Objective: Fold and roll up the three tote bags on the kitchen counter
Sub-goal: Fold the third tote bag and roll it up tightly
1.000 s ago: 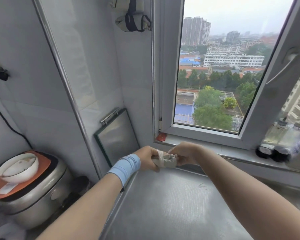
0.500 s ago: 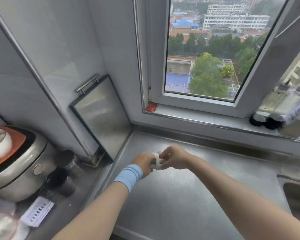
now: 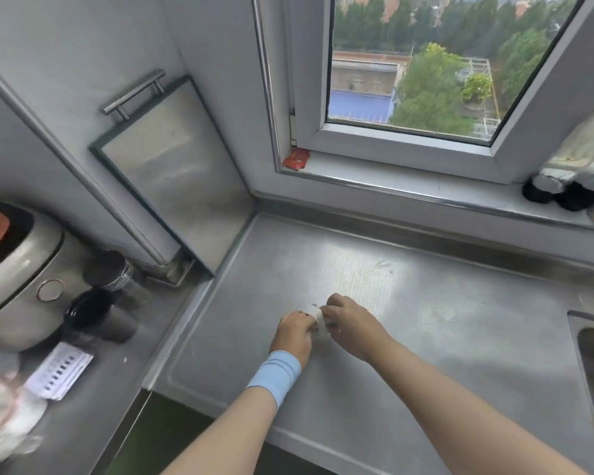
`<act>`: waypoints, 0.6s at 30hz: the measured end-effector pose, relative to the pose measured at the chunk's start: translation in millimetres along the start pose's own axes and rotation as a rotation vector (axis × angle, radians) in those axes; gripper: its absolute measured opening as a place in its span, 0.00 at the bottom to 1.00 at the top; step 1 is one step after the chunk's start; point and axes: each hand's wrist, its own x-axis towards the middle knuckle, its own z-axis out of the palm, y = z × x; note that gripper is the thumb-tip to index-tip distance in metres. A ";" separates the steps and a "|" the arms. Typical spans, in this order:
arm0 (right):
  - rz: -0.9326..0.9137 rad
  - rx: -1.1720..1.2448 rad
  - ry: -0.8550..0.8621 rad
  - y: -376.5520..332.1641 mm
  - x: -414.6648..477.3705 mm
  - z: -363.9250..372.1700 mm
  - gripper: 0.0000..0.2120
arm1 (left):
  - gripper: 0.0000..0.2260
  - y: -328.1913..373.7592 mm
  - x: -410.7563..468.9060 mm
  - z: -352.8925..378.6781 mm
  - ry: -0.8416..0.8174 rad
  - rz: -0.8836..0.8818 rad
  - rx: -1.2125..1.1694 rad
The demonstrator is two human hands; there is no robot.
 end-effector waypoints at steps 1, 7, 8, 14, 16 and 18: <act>-0.006 -0.017 0.011 2.2 -2.5 8.6 0.09 | 0.14 -0.9 -5.5 7.8 0.036 -0.003 0.026; -0.076 -0.001 0.005 11.7 -14.4 30.6 0.12 | 0.15 -7.2 -17.8 29.6 0.116 -0.016 0.116; -0.077 0.024 0.016 11.6 -15.7 31.8 0.12 | 0.13 -6.8 -18.9 26.8 0.105 -0.040 0.114; 0.050 0.139 0.042 1.7 -11.9 23.6 0.12 | 0.09 -10.2 -22.4 27.7 0.215 0.049 0.204; 0.115 0.187 0.059 -2.2 -9.0 22.2 0.12 | 0.10 -10.8 -22.4 31.4 0.240 0.044 0.150; 0.213 0.285 0.066 -7.1 -7.7 24.2 0.15 | 0.11 -12.4 -23.5 32.1 0.222 -0.037 0.039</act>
